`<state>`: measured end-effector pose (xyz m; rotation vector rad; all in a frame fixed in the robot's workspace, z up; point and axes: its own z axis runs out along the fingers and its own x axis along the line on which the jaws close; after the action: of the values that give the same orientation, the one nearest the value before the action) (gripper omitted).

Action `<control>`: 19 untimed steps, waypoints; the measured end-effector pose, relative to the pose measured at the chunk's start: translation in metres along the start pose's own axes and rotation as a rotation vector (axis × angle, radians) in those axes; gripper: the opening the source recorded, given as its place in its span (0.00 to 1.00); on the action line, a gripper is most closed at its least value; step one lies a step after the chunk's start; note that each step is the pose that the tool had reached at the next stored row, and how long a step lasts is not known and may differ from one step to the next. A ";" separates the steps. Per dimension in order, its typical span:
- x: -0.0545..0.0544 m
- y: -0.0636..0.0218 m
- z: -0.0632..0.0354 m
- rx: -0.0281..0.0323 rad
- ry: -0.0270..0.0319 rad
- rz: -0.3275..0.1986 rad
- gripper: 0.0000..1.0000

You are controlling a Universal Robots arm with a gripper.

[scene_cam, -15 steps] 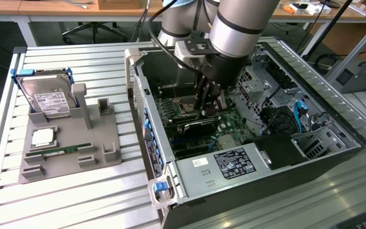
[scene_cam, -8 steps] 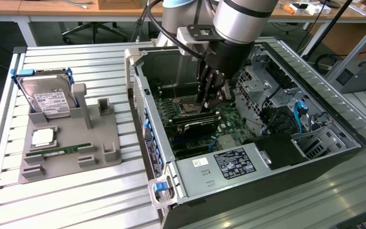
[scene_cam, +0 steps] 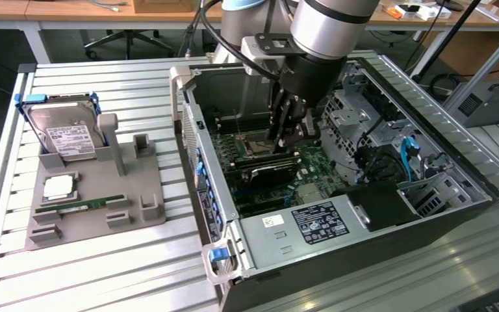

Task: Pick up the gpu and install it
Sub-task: 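Press down on the gpu until it lock into place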

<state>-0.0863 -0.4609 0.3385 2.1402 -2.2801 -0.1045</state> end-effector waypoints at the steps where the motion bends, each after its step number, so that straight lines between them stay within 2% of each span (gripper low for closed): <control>1: 0.000 0.0000 0.0000 0.0000 0.0001 0.000 0.35; 8: 0.000 0.0000 0.0000 0.0000 0.0001 0.000 0.33; 10: 0.000 0.0000 0.0000 0.0001 0.0000 0.000 0.20; 12: 0.000 0.0000 0.0000 0.0000 0.0000 0.000 0.20; 13: 0.000 0.0000 0.0000 0.0000 0.0000 0.000 0.11; 19: 0.000 0.0000 0.0000 0.0000 0.0000 0.000 0.11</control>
<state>-0.0863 -0.4609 0.3385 2.1402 -2.2800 -0.1044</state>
